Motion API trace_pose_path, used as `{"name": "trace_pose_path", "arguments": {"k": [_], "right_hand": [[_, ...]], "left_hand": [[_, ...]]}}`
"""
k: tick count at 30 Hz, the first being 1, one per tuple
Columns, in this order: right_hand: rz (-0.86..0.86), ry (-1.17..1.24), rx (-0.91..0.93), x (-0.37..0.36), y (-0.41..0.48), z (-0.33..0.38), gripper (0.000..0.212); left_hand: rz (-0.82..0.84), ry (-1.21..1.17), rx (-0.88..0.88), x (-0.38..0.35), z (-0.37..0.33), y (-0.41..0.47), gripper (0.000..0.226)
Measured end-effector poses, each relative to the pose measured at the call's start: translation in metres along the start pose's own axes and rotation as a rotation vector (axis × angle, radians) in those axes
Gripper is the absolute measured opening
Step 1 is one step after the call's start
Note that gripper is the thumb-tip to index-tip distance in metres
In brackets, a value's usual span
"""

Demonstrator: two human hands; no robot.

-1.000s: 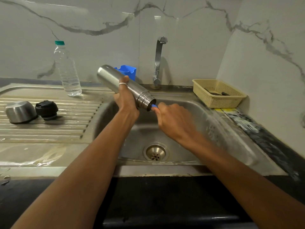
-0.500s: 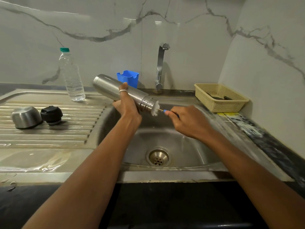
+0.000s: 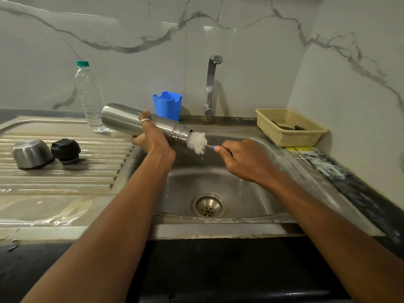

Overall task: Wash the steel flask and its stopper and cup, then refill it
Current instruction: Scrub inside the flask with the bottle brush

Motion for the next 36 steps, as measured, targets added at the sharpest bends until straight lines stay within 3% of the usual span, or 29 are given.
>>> {"name": "trace_pose_path", "arguments": {"k": [6, 11, 19, 23, 28, 33, 36], "right_hand": [[0.002, 0.021, -0.008, -0.007, 0.005, 0.004, 0.039], [0.006, -0.020, 0.007, 0.003, -0.003, -0.001, 0.039], [-0.044, 0.085, -0.020, 0.000, 0.001, -0.001, 0.048], [-0.090, 0.018, 0.030, 0.006, -0.005, -0.009, 0.044], [-0.133, -0.079, 0.112, -0.004, 0.006, 0.014, 0.037], [-0.223, -0.225, 0.180, -0.002, 0.002, 0.000, 0.032], [-0.263, -0.257, 0.240, -0.002, -0.001, 0.002, 0.024]], "left_hand": [[0.078, 0.059, -0.046, -0.012, 0.012, -0.016, 0.063], [-0.007, 0.038, -0.029, 0.000, 0.000, 0.002, 0.066], [0.191, 0.022, -0.072, -0.015, 0.012, -0.006, 0.062], [0.224, -0.111, -0.025, -0.004, 0.003, 0.008, 0.094], [0.470, -0.054, -0.059, -0.014, 0.014, -0.011, 0.058], [0.525, 0.058, -0.045, -0.020, 0.021, -0.018, 0.111], [0.448, 0.062, -0.033, -0.017, 0.025, -0.016, 0.092]]}}
Point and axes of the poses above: each hand's wrist, its own y-axis towards the middle knuckle, its own x-axis out of the back of the hand, z = x × y, the point moved 2 cm from there along y, towards the middle knuckle, and after that the axes turned 15 degrees about y, right-handed, at the moved point
